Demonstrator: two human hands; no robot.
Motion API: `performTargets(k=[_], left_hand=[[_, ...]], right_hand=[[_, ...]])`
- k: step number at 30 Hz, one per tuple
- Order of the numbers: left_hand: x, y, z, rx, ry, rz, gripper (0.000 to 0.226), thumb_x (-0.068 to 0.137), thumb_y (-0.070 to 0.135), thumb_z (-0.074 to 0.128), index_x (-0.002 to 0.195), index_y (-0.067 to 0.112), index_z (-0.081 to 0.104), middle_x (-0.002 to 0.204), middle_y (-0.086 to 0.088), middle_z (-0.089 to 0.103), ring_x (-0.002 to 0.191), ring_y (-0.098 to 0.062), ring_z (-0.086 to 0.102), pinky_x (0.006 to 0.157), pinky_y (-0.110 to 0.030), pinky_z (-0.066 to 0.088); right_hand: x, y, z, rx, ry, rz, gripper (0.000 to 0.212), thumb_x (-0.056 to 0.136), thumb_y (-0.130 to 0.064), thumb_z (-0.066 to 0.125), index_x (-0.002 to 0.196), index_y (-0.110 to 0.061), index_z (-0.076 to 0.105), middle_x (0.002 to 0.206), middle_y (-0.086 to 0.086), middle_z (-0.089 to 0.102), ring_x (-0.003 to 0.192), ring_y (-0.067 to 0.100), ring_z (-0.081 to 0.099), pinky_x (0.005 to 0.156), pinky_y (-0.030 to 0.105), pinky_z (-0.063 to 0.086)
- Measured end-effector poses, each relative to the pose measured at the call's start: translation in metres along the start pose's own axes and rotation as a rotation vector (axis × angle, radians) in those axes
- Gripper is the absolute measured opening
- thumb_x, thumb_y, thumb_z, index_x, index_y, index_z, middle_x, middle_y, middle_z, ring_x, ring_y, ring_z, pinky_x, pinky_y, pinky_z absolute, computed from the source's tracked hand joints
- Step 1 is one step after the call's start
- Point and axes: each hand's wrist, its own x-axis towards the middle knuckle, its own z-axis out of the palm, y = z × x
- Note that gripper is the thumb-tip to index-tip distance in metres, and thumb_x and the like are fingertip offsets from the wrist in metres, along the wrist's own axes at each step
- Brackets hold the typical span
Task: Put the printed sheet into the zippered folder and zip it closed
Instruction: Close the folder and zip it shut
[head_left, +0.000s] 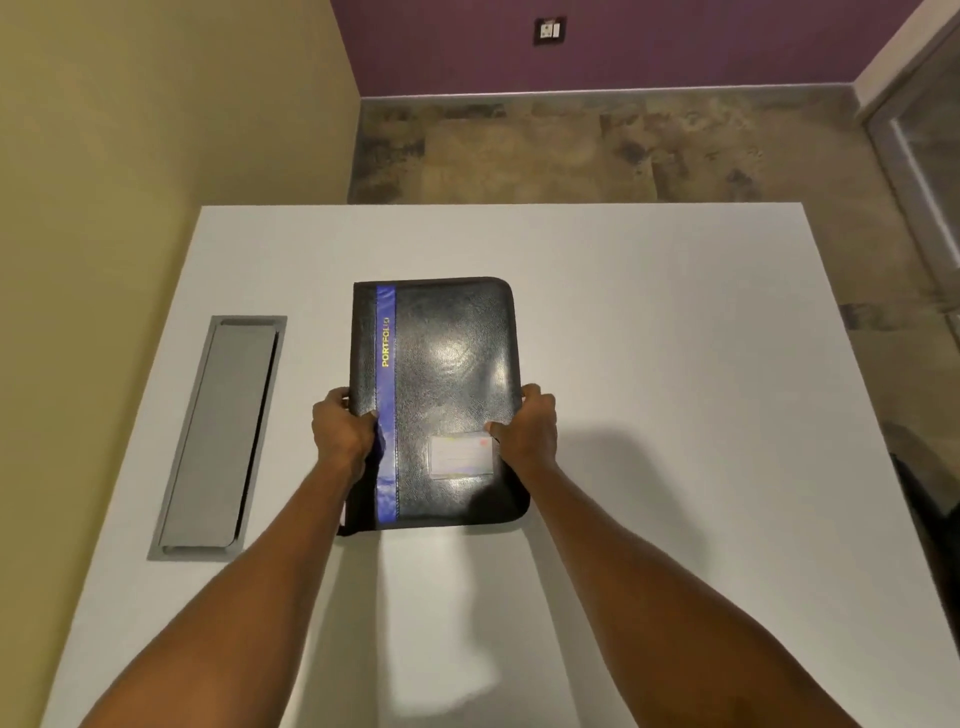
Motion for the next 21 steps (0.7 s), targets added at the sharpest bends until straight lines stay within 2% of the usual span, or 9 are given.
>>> performTargets(k=[6,12,15,17,19,21], left_hand=[[0.067,0.008,-0.018,0.035,0.003,0.013,0.054,0.090,0.002,0.078,0.140,0.003,0.059,0.127,-0.019,0.070,0.098,-0.023,0.064,0.094,-0.035,0.054],[0.087,0.008,-0.027,0.033,-0.033,-0.014,0.045,0.093,0.002,0.074,0.136,0.004,0.061,0.129,-0.018,0.070,0.111,-0.032,0.069,0.102,-0.043,0.055],[0.082,-0.001,-0.033,0.060,-0.014,0.019,0.043,0.093,0.005,0.074,0.135,0.004,0.064,0.127,-0.016,0.072,0.099,-0.023,0.065,0.094,-0.036,0.052],[0.080,-0.010,-0.033,0.091,-0.017,0.024,0.037,0.094,0.005,0.073,0.130,0.004,0.066,0.122,-0.016,0.074,0.097,-0.025,0.067,0.090,-0.032,0.052],[0.075,-0.007,-0.032,0.135,-0.017,0.034,0.029,0.094,0.006,0.070,0.122,0.002,0.068,0.115,-0.018,0.075,0.094,-0.029,0.069,0.086,-0.034,0.054],[0.075,0.000,-0.031,0.223,-0.030,0.058,0.025,0.093,0.008,0.066,0.116,-0.002,0.066,0.112,-0.024,0.072,0.097,-0.037,0.069,0.089,-0.045,0.059]], right_hand=[[0.038,-0.048,0.040,-0.034,0.003,0.020,0.058,0.080,-0.023,0.087,0.125,-0.014,0.051,0.123,0.010,0.052,0.117,0.032,0.059,0.102,0.048,0.052],[0.049,-0.062,0.057,-0.046,-0.011,0.031,0.057,0.081,-0.022,0.086,0.125,-0.012,0.051,0.126,0.013,0.052,0.121,0.035,0.057,0.103,0.051,0.051],[0.039,-0.059,0.067,-0.064,-0.026,0.041,0.058,0.083,-0.023,0.086,0.126,-0.011,0.049,0.127,0.012,0.051,0.123,0.033,0.054,0.104,0.048,0.050],[0.035,-0.054,0.071,-0.071,-0.040,0.039,0.058,0.084,-0.026,0.085,0.127,-0.011,0.048,0.129,0.012,0.049,0.125,0.032,0.053,0.104,0.047,0.049],[0.037,-0.053,0.069,-0.103,-0.066,0.024,0.060,0.086,-0.030,0.082,0.129,-0.009,0.047,0.131,0.013,0.049,0.126,0.032,0.052,0.105,0.047,0.048],[0.041,-0.056,0.067,-0.153,-0.075,-0.001,0.060,0.089,-0.035,0.079,0.130,-0.008,0.046,0.133,0.015,0.050,0.127,0.034,0.051,0.105,0.047,0.048]])
